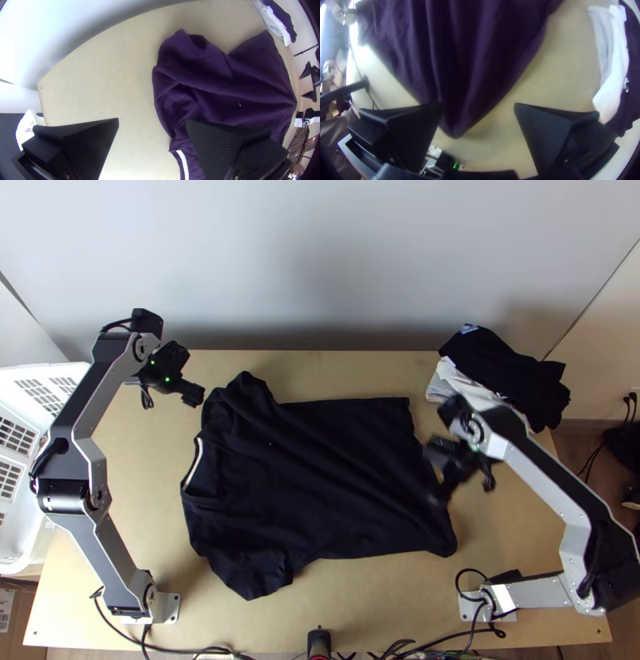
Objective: Fold the t-shirt
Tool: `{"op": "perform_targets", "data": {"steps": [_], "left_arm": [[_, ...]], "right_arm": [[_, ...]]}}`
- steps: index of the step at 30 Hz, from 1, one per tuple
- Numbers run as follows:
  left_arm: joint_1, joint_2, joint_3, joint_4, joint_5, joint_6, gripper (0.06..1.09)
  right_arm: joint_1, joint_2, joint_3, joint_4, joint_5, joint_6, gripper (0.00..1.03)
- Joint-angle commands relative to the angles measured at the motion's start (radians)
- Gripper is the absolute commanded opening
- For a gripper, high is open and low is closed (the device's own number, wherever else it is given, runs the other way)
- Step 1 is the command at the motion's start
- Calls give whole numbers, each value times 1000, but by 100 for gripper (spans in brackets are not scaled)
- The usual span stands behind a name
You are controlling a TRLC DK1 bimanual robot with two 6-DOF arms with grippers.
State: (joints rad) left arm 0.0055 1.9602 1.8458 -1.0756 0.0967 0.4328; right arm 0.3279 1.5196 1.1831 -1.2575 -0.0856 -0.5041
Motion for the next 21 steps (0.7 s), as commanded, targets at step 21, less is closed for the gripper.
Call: {"op": "perform_targets", "data": {"steps": [21], "left_arm": [[-96,72,67,69,152,-143,104]], "right_arm": [[-50,778,1093,96,-69,473,94]]}}
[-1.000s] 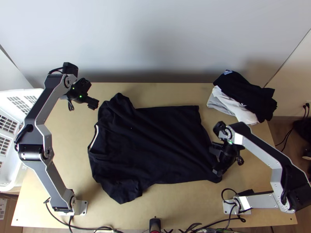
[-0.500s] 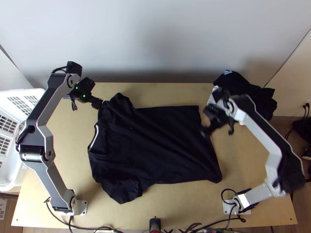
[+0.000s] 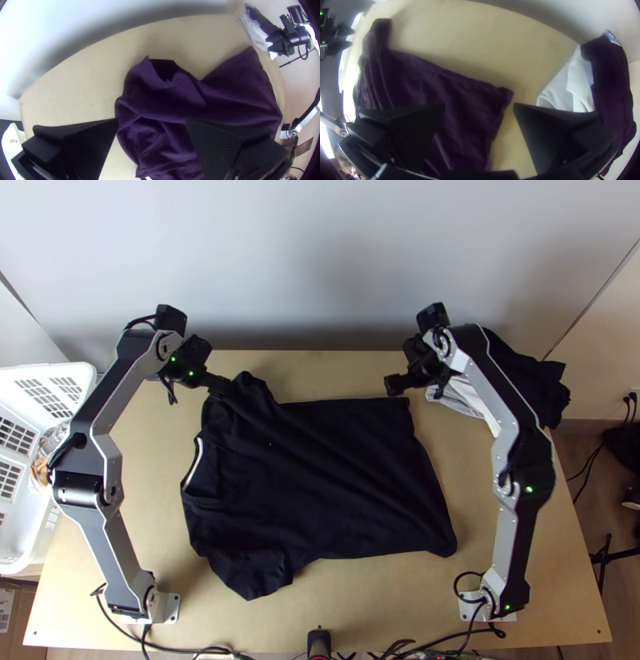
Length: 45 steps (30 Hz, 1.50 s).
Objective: Fold the t-shirt
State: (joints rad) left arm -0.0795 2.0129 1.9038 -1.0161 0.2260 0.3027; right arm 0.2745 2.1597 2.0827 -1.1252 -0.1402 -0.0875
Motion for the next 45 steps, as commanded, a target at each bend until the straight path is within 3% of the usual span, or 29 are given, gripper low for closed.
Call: {"op": "perform_targets", "data": {"steps": [1,7,9,18,27,32,37,42,43,45], "left_arm": [[-8,23,9,10,33,-13,104],[24,53,11,51,173,13,104],[29,72,24,109,173,12,104],[14,302,348,56,177,-42,104],[-32,371,367,91,171,-42,104],[-36,400,363,83,78,-30,104],[-28,403,350,71,55,-2,103],[-28,406,325,59,55,23,80],[-28,408,324,60,55,23,71],[-29,409,319,67,56,24,43]], "right_arm": [[5,147,198,-36,-16,61,94],[9,178,197,-54,-24,69,94],[14,178,191,-64,-25,71,94],[23,170,189,-97,-32,84,94],[25,155,178,-116,-41,101,94],[23,152,174,-120,-42,104,94],[15,155,163,-125,-45,104,94],[8,166,160,-123,-52,123,94],[6,170,162,-123,-52,124,94],[0,178,162,-123,-52,129,94]]}}
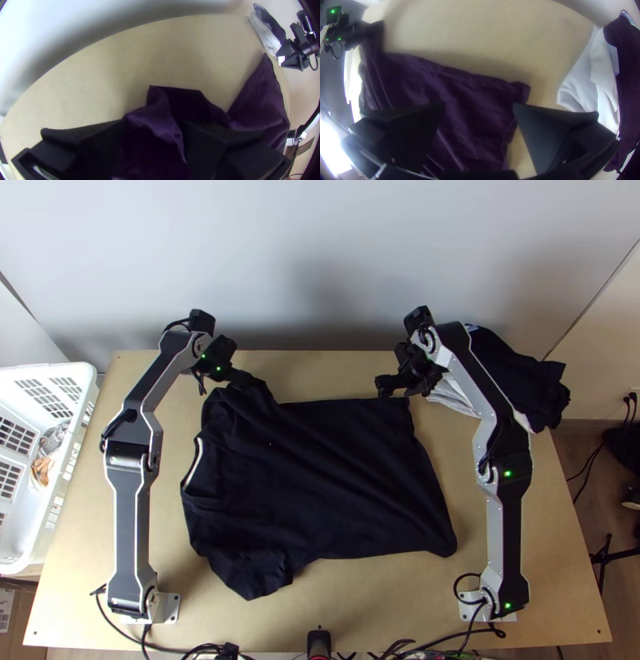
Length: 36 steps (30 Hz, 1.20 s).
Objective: Fold the t-shirt
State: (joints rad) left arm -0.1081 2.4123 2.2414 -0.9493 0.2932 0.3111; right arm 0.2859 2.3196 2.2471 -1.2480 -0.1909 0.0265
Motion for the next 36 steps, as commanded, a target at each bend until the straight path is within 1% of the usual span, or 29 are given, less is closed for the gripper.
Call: {"op": "perform_targets", "data": {"steps": [1,2,5,14,18,19,27,29,30,31,32,34,35,36], "left_arm": [[-2,5,-25,4,-11,16,24],[-2,2,-28,12,-11,14,9],[-4,-12,-32,15,-9,13,9],[-1,-38,-51,15,-8,13,9],[1,-48,-65,15,-8,13,9],[1,-51,-69,15,-8,13,9],[1,-68,-86,15,-3,13,9],[-1,-71,-88,15,-3,13,9],[-1,-73,-89,15,-2,13,9],[-1,-74,-89,15,-2,13,9],[-1,-78,-91,15,-2,13,9],[-1,-81,-94,15,-2,13,9],[1,-84,-97,15,-2,13,9],[1,-87,-98,15,-2,13,9]], "right_arm": [[-14,24,-1,1,-1,18,94],[-22,30,-1,1,-1,21,94],[-44,54,-1,1,-1,36,94],[-73,87,-3,5,-1,41,94],[-76,96,-1,16,1,41,90],[-76,98,0,19,1,41,87],[-71,115,17,33,1,38,87],[-71,123,25,33,1,38,85],[-70,123,25,35,1,38,78],[-70,123,25,41,1,39,67],[-70,121,25,48,1,39,54],[-70,113,23,71,2,39,19],[-70,110,23,85,2,41,4],[-71,109,23,88,2,49,3]]}}
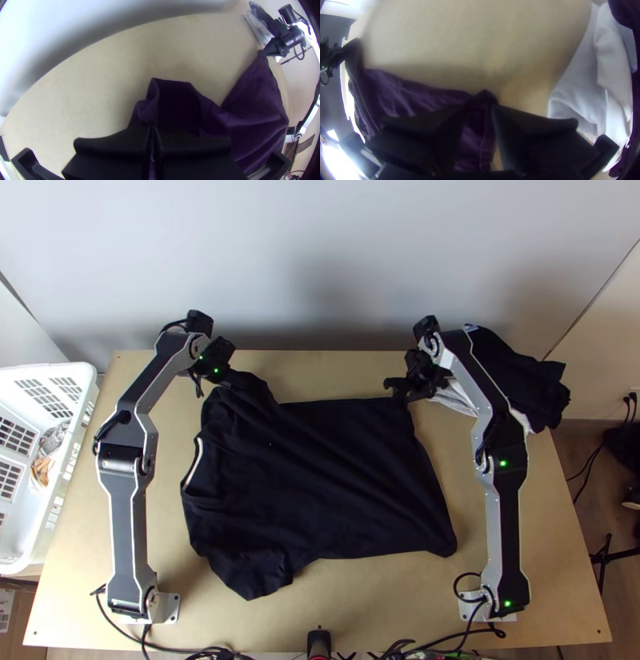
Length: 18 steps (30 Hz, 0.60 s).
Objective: Fold the t-shirt
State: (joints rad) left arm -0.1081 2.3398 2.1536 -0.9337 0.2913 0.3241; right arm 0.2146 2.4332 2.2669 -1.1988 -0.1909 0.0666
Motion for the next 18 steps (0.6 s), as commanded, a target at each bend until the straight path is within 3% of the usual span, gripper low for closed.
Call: {"op": "perform_targets", "data": {"steps": [1,18], "left_arm": [[2,-19,-14,-1,2,0,9],[1,-221,-103,-25,16,-7,9]], "right_arm": [[0,-6,3,41,5,10,3],[0,-99,-61,38,15,9,3]]}}
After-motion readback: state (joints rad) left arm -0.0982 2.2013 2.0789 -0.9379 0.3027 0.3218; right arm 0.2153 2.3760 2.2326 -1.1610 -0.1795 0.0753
